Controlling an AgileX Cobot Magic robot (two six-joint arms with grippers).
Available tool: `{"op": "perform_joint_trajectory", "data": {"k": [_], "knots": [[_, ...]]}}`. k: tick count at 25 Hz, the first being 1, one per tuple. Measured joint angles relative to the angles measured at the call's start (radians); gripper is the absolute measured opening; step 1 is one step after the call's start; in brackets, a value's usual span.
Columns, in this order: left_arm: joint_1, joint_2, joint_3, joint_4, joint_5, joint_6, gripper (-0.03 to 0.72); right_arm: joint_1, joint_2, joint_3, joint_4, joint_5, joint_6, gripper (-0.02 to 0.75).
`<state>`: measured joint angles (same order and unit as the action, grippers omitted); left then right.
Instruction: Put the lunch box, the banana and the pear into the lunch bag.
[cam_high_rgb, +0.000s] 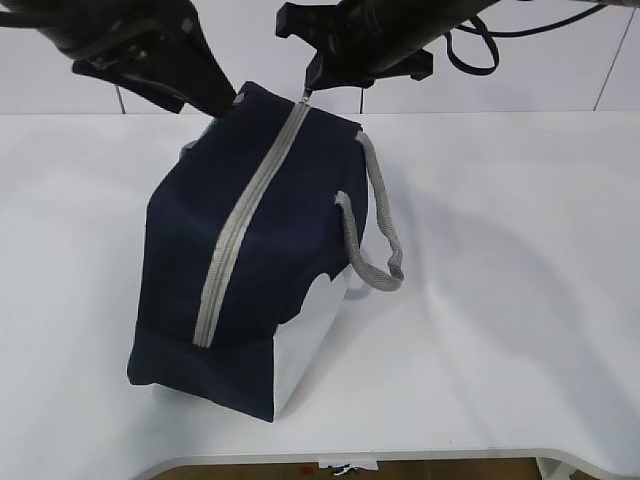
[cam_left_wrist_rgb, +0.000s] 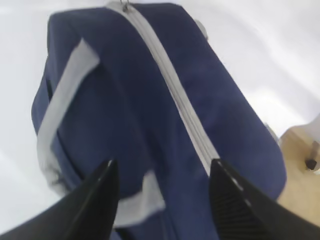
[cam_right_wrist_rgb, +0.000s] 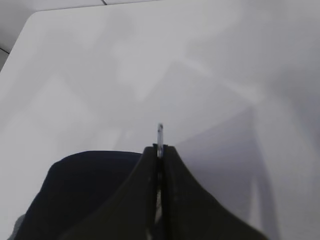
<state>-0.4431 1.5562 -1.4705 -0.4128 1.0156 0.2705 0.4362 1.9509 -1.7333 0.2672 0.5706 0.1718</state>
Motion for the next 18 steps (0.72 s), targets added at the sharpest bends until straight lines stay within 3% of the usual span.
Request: {"op": "perform_joint_trajectory", "data": {"k": [5, 13, 15, 18], "knots": [[0.0, 0.119, -0.125, -0.002, 0.017, -0.004, 0.437, 0.0, 0.0, 0.0, 0.005, 0.002, -0.005, 0.001], [0.0, 0.234, -0.164, -0.005, 0.008, -0.004, 0.433, 0.0, 0.0, 0.0, 0.005, 0.002, -0.007, 0.001], [0.0, 0.248, -0.164, -0.005, 0.006, -0.004, 0.409, 0.0, 0.0, 0.0, 0.005, 0.002, -0.007, 0.001], [0.0, 0.251, -0.166, 0.013, 0.006, 0.005, 0.232, 0.0, 0.0, 0.0, 0.005, 0.002, -0.007, 0.001]]}}
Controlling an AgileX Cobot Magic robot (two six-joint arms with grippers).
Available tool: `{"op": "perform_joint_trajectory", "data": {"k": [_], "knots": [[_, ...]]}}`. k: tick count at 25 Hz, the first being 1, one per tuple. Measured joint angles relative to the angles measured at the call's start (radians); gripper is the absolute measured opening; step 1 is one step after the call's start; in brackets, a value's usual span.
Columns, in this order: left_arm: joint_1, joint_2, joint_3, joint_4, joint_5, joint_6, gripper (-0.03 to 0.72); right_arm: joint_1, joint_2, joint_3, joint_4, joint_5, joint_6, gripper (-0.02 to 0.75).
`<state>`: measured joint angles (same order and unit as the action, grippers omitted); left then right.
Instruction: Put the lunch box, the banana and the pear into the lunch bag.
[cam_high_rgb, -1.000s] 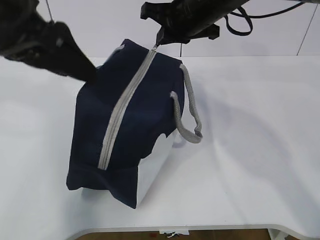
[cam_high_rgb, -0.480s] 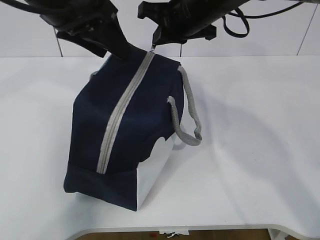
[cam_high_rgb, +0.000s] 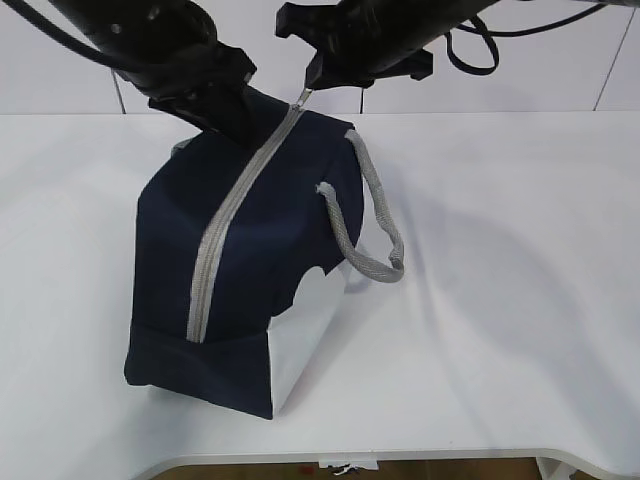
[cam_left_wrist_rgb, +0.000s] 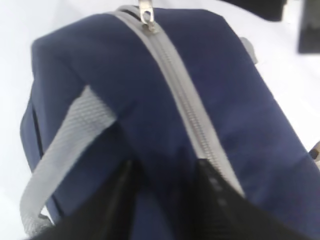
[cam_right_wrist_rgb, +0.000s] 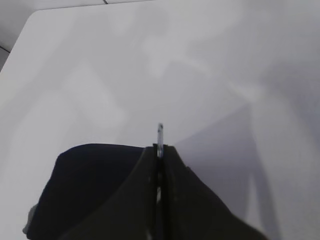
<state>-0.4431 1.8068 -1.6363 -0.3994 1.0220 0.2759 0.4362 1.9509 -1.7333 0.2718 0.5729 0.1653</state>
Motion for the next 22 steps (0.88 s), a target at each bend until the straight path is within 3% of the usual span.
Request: {"op": "perform_joint_trajectory", "data": {"k": [1, 2, 3, 5, 12, 22], "knots": [[0.0, 0.0, -0.009, 0.007, 0.011, 0.025, 0.108, 0.0, 0.0, 0.0, 0.0, 0.0, 0.0, 0.001], [0.0, 0.0, -0.018, 0.011, 0.021, 0.048, 0.108, 0.0, 0.0, 0.0, 0.0, 0.0, 0.0, 0.001], [0.0, 0.0, -0.027, 0.013, 0.034, 0.063, 0.031, 0.0, 0.0, 0.0, 0.0, 0.0, 0.0, 0.001], [0.0, 0.0, -0.048, 0.016, 0.066, 0.107, 0.008, 0.0, 0.0, 0.0, 0.0, 0.0, -0.001, 0.001], [0.0, 0.0, -0.091, 0.026, 0.187, 0.255, -0.001, 0.0, -0.002, 0.0, 0.005, 0.002, -0.001, 0.001], [0.0, -0.033, -0.094, 0.059, 0.198, 0.268, -0.001, 0.0, -0.021, -0.002, -0.082, 0.015, -0.001, 0.001]]}}
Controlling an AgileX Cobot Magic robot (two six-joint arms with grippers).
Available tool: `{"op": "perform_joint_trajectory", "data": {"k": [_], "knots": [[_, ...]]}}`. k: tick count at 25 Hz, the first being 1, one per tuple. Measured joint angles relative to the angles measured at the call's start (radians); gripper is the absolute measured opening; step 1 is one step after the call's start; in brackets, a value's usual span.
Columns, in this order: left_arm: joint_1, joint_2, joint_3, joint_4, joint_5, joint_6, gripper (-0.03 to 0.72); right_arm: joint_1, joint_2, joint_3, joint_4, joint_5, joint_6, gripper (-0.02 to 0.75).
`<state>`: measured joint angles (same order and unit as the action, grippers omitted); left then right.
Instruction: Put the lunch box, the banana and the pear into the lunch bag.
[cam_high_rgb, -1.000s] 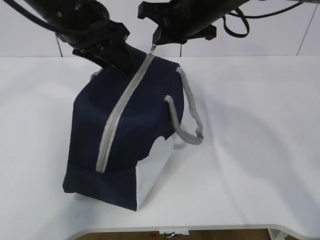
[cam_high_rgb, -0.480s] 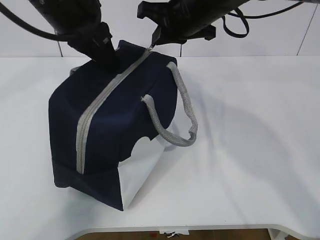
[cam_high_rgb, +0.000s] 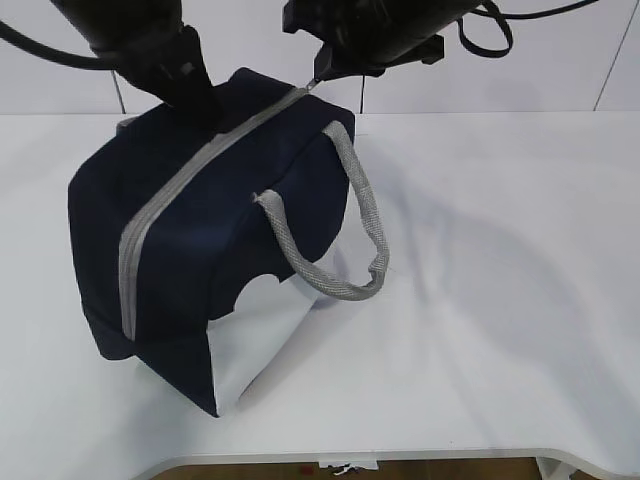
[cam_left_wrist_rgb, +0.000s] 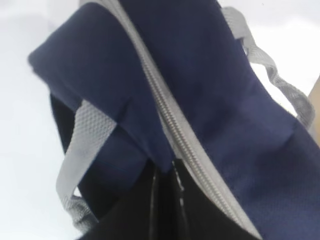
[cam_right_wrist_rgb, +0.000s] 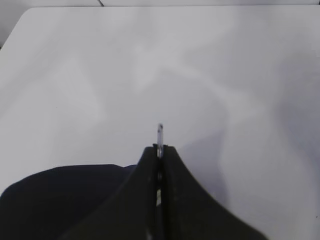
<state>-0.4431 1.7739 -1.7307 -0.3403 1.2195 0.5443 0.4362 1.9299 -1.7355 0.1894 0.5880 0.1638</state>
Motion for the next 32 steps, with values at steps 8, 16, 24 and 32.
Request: {"op": "perform_joint_trajectory", "data": {"k": [8, 16, 24, 32], "knots": [[0.0, -0.086, 0.0, 0.013, 0.013, 0.002, -0.002, -0.027, -0.004, -0.006, 0.008, 0.017, 0.002, 0.001], [0.0, -0.105, 0.0, -0.007, 0.033, 0.004, -0.002, -0.033, 0.065, -0.009, 0.012, 0.088, 0.002, 0.001], [0.0, -0.105, 0.002, -0.036, 0.045, 0.006, -0.002, -0.033, 0.092, -0.009, 0.038, 0.096, 0.004, 0.001], [0.0, -0.095, 0.002, -0.052, 0.047, 0.008, -0.003, -0.035, 0.092, -0.009, 0.038, 0.129, -0.015, 0.006]]}}
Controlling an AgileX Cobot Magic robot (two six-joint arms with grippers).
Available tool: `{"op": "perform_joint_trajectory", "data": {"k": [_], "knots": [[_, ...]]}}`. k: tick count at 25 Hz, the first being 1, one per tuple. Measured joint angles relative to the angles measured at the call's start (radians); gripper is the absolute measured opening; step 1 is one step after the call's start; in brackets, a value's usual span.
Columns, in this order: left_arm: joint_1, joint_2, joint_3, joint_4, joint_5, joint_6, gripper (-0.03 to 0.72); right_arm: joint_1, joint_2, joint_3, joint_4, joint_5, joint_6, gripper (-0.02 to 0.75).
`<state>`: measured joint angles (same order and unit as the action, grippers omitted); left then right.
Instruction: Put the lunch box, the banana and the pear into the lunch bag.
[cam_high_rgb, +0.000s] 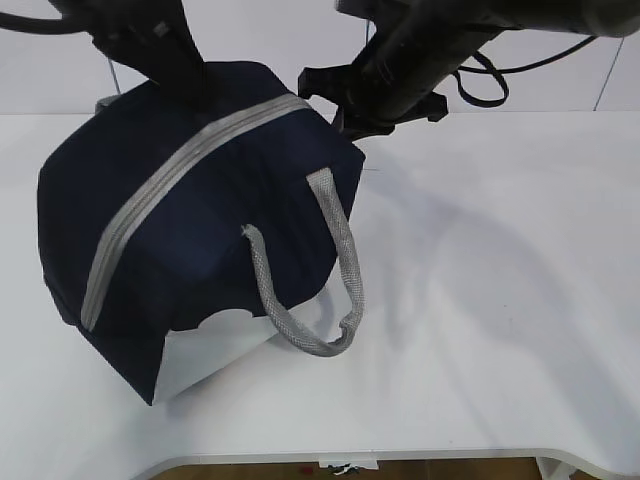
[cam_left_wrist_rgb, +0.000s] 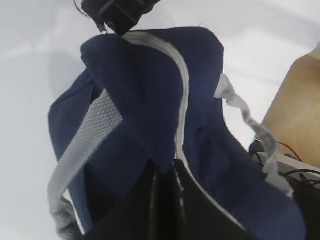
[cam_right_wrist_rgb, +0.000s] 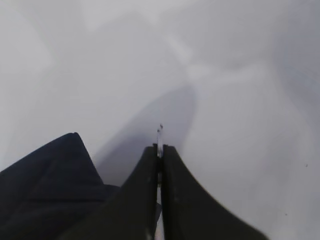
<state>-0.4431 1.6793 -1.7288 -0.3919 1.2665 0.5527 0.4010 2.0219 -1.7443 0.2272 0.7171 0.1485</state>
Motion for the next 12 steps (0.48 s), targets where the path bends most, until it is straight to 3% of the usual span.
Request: {"op": "perform_joint_trajectory", "data": {"k": [4, 10, 12], "knots": [[0.0, 0.039, 0.0, -0.017, -0.003, 0.002, -0.003, -0.006, 0.001, 0.0, -0.006, 0.008, -0.005, 0.081], [0.0, 0.08, 0.0, -0.035, -0.017, 0.005, -0.003, -0.006, 0.002, -0.003, -0.019, 0.024, -0.007, 0.331], [0.0, 0.094, 0.0, -0.037, -0.027, 0.005, -0.003, -0.006, 0.002, -0.019, -0.042, 0.058, -0.007, 0.363]]}}
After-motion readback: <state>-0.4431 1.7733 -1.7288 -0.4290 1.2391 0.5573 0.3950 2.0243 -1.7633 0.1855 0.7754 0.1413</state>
